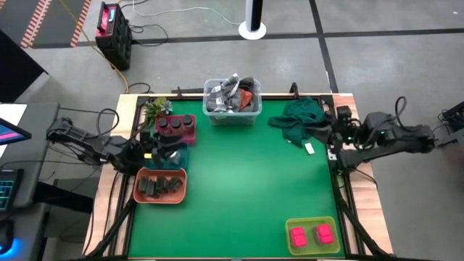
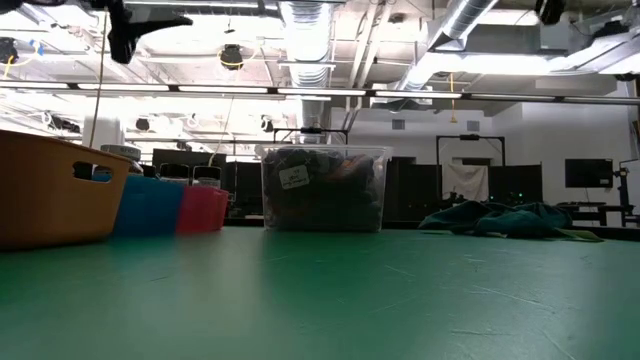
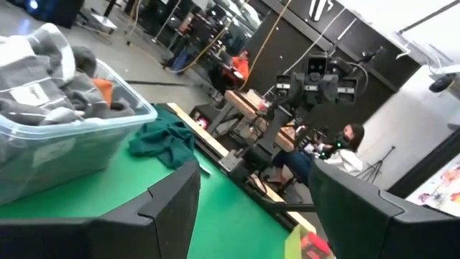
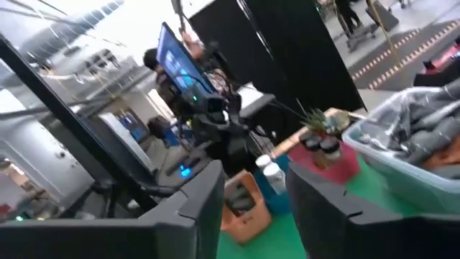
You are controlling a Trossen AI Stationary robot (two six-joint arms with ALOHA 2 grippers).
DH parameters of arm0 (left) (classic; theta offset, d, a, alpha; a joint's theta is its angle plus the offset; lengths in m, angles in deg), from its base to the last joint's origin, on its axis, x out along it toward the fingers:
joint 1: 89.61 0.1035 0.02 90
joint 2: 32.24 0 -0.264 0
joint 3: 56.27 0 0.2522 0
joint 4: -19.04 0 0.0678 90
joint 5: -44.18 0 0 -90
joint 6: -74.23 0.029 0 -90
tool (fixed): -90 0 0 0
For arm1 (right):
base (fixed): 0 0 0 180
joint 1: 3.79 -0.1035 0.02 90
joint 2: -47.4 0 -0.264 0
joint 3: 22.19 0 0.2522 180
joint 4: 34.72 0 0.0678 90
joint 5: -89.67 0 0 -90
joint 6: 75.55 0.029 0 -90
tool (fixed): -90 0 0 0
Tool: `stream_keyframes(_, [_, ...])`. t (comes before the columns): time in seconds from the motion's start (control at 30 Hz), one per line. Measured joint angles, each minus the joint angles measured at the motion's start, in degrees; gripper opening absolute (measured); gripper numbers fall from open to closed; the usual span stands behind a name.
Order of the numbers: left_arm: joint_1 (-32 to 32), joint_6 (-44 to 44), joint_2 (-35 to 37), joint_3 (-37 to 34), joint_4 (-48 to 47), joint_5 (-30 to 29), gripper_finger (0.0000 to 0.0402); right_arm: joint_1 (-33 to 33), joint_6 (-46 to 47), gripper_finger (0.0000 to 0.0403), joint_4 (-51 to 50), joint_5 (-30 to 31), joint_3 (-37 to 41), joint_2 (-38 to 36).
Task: Sort spices by type
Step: Return to Home Position
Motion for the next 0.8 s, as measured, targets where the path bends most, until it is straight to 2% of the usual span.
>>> stream_keyframes(0.1, [1.7,-0.2,2.7,-2.2,-0.2,0.9,0.0249,2.3,0.5,0.0166,0.5,-2.5,2.3,0.2])
stream_keyframes(0.37, [4.7,-2.0,10.9,-7.3,-0.5,1.4,0.0249,8.9,4.2,0.0140,14.3,-9.9,13.7,0.1])
stream_keyframes(0.67, [5.7,-1.5,17.6,-7.7,-6.3,1.4,0.0249,20.4,7.9,0.0118,35.8,-19.3,25.8,0.5])
stream_keyframes(0.8, [5.8,-2.0,20.3,-7.7,-10.0,1.0,0.0249,25.9,9.6,0.0105,39.9,-22.7,29.2,0.5])
